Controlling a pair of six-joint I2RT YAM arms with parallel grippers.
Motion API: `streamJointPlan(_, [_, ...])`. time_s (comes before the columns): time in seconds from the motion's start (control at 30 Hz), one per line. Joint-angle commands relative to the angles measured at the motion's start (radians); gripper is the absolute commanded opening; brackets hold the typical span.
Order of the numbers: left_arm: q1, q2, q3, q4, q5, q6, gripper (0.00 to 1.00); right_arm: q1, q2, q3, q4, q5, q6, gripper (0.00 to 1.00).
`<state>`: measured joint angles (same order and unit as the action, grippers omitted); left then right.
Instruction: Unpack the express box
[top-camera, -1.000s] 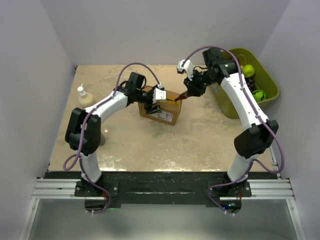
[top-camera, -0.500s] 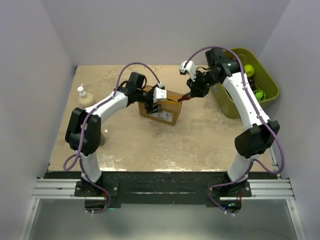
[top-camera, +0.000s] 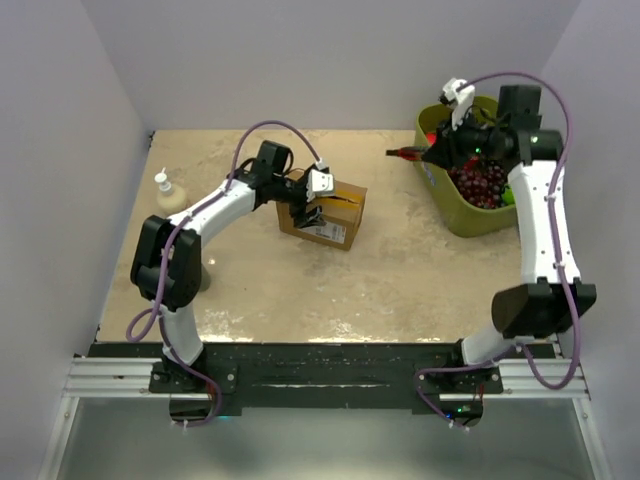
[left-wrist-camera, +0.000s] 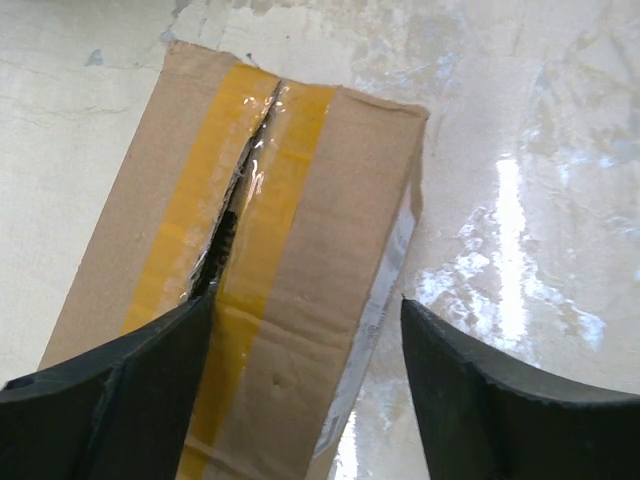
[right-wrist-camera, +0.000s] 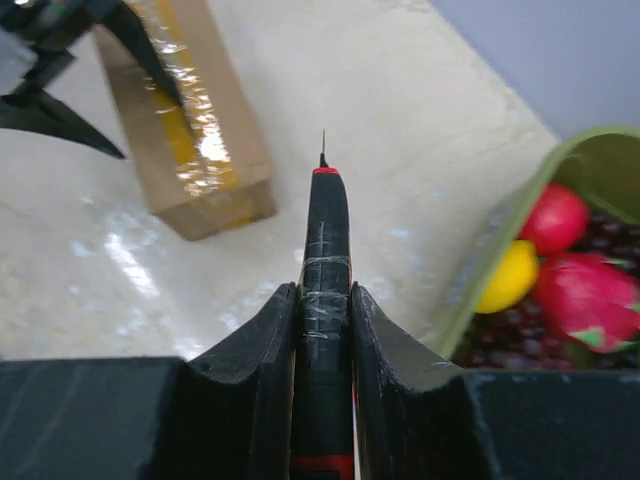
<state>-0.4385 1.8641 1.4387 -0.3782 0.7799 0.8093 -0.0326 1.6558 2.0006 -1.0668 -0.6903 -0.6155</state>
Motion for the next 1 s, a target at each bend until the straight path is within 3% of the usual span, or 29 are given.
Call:
streamJointPlan(0.0, [0.004, -0.031, 0.147, -0.114, 0.093, -0.116, 0.84, 0.036, -0.166, -0.416, 0.597, -0.118, 0.525, 0.0])
streamJointPlan(0.07, [0.004, -0.04, 0.199, -0.168, 0.122, -0.153, 0.88, 0.034, -0.194, -0.486, 0.735, -0.008, 0.591, 0.0])
streamJointPlan(0.17, [0.004, -0.071, 0.268, -0.212, 0.14, -0.171, 0.92, 0.036, -0.222, -0.546, 0.756, 0.116, 0.652, 0.0])
streamJointPlan(0.2, [0.004, -0.08, 0.284, -0.2, 0.137, -0.173, 1.0, 0.034, -0.223, -0.557, 0.737, 0.144, 0.66, 0.0])
streamJointPlan(0.37, [0.014, -0.06, 0.311, -0.036, -0.035, -0.298, 1.0, 0.01, -0.298, -0.739, 0.737, 0.154, 0.807, 0.0])
streamJointPlan(0.43, [0.027, 0.005, 0.327, -0.011, -0.013, -0.349, 1.0, 0.008, -0.336, -0.787, 0.769, 0.172, 0.87, 0.0])
streamJointPlan(0.5, [0.044, 0.059, 0.396, -0.113, 0.086, -0.307, 1.0, 0.008, -0.338, -0.818, 0.748, 0.199, 0.89, 0.0])
streamJointPlan(0.6, [0.044, 0.141, 0.491, -0.304, 0.156, -0.126, 1.0, 0.008, -0.304, -0.803, 0.686, 0.209, 0.866, 0.0])
streamJointPlan(0.77, [0.047, 0.152, 0.434, -0.288, 0.026, -0.081, 1.0, 0.025, -0.228, -0.806, 0.654, 0.146, 0.835, 0.0])
streamJointPlan(0.97, [0.096, 0.083, 0.261, -0.111, -0.064, -0.304, 0.97, 0.115, -0.088, -0.688, 0.633, 0.144, 0.791, 0.0])
